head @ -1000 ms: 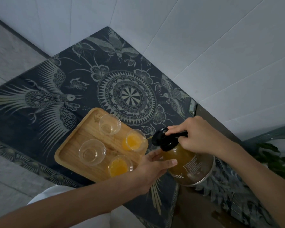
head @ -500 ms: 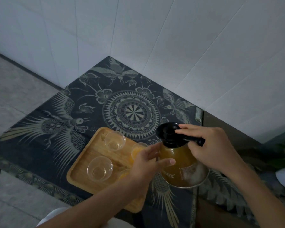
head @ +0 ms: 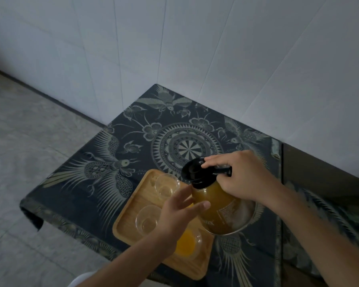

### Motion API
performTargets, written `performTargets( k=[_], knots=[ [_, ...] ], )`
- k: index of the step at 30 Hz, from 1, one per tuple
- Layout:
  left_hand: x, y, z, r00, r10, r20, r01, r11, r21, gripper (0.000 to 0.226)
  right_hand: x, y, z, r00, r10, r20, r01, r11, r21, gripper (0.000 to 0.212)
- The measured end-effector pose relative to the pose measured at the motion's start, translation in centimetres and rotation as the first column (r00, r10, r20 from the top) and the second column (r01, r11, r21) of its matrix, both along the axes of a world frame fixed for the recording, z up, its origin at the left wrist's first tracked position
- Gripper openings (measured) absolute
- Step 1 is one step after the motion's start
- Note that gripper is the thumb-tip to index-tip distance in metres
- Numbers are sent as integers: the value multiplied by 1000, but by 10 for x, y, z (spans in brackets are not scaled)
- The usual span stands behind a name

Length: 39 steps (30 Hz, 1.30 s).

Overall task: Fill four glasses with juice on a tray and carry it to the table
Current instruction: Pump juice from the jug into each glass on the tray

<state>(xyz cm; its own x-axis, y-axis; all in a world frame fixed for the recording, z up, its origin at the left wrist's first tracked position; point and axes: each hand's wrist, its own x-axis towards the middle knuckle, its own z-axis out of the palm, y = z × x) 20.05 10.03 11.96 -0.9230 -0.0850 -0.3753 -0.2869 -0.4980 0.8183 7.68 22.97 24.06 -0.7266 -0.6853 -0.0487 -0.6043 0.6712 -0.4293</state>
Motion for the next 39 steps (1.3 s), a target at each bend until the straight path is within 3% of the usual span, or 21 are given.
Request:
performTargets(
  k=[5,11,16,23,29,39],
  knots=[
    [6,-11,-11,999,3,55,-7,997,70,65,-8,-25,-11,997,34,64,-40,995,92,50],
    [6,-16,-12,993,-26,118,1,979,205,37,-17,-48,-15,995,60,83,-78,968,237,49],
    [-2,-16,-20,986,-3,165,-41,965,259,39,-26,-63,-14,993,70,91,-98,930,354,52],
    [-11,-15,-27,986,34,160,-96,913,396,68,-33,-86,-8,988,60,141,-121,870,479,56],
    [-15,-14,-30,980,68,188,-155,852,500,72,-31,-107,0,989,35,141,-108,823,557,61],
    [-20,-18,-35,977,84,197,-183,803,568,71,-42,-122,5,967,115,227,-237,729,642,67]
  ],
)
